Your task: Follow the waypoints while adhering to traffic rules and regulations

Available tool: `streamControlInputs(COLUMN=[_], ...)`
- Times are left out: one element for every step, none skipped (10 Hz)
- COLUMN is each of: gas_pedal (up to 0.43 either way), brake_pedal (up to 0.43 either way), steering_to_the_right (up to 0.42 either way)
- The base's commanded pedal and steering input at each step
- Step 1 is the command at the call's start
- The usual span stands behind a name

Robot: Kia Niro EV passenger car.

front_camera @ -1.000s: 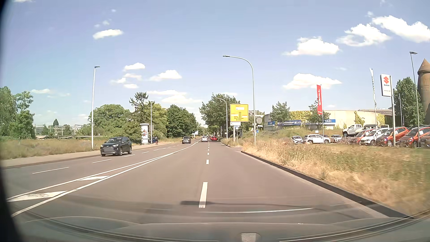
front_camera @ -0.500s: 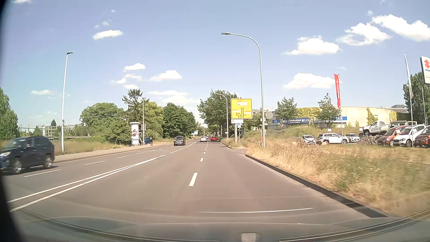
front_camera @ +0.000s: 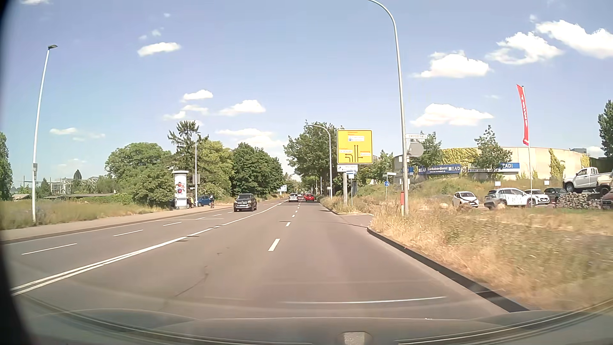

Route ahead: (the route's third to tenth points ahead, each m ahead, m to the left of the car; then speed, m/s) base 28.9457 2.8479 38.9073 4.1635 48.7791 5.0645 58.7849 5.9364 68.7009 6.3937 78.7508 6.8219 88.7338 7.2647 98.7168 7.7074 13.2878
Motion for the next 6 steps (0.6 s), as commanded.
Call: streamControlInputs(gas_pedal=[0.000,0.000,0.000,0.000,0.000,0.000], brake_pedal=[0.055,0.055,0.067,0.073,0.085,0.098], steering_to_the_right=[-0.011,-0.012,-0.011,-0.010,-0.009,-0.007])
